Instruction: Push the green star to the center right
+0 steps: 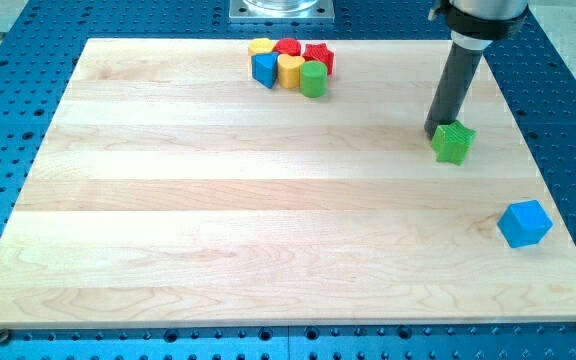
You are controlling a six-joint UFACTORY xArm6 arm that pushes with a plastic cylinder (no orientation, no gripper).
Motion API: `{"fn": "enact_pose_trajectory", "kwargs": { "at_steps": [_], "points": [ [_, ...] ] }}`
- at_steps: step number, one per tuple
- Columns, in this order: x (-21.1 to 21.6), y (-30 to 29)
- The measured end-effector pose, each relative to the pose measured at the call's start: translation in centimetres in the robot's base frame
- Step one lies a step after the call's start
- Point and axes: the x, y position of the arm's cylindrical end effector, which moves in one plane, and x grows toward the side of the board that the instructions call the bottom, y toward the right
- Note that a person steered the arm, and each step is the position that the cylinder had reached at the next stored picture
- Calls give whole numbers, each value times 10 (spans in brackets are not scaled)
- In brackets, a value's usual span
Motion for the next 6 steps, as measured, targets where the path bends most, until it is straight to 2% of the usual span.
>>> {"fn": "enact_pose_trajectory", "kwargs": {
  "at_steps": [1,2,3,4,6],
  "points": [
    [0,-19],
    [14,-74],
    [37,-65],
    [30,-3],
    [30,9]
  ]
}}
